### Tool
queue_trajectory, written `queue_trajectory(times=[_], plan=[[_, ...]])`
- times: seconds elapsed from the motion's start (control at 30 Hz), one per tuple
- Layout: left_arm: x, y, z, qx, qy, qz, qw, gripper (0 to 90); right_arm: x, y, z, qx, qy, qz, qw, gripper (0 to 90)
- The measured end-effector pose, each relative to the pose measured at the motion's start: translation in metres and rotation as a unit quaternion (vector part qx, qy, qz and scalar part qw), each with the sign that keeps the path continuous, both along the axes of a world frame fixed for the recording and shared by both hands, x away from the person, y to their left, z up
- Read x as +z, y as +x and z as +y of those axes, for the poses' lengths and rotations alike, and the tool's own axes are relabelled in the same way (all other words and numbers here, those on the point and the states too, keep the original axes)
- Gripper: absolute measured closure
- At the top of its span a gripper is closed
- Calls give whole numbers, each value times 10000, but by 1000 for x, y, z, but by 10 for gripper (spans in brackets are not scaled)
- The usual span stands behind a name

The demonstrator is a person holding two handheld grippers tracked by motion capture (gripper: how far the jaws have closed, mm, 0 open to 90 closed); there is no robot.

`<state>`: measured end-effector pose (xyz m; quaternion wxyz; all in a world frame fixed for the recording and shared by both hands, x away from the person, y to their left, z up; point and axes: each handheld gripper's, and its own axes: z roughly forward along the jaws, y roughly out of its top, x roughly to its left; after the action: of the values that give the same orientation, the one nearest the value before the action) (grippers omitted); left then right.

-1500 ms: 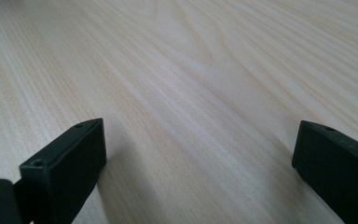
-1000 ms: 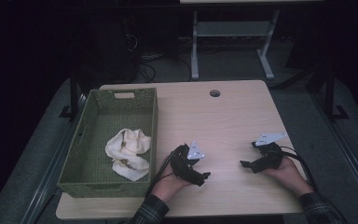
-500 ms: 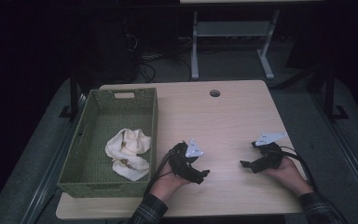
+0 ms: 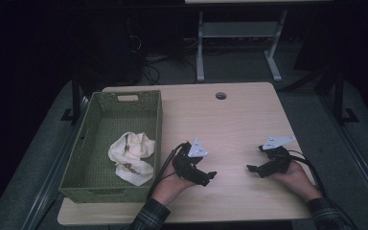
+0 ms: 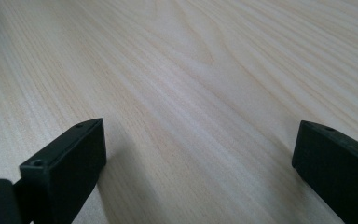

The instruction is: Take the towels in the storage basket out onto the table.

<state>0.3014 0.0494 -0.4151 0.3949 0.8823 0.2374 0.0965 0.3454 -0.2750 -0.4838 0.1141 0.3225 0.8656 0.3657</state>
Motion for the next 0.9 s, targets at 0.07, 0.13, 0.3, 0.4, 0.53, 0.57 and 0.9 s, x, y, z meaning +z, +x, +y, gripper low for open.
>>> queue_trajectory(times=[0.07,0.13,0.3,0.4,0.53,0.57,0.9], plan=[[2,1,0,-14,-45,2,10000,127,0,0,0,0,-8,2,10000,26],[5,1,0,-37,-89,12,10000,128,0,0,0,0,-12,1,10000,26],[8,2,1,-64,-153,28,9999,128,0,0,0,0,-13,0,10000,26],[11,2,1,-97,-164,46,9998,128,0,0,0,1,0,-1,10000,26],[14,4,1,-141,-163,19,9998,128,0,0,0,0,-12,1,10000,26],[15,4,1,-149,-170,31,9997,128,0,0,0,-1,-8,2,10000,26],[25,8,3,-226,-292,23,9993,128,0,0,0,-1,-2,1,10000,26]])
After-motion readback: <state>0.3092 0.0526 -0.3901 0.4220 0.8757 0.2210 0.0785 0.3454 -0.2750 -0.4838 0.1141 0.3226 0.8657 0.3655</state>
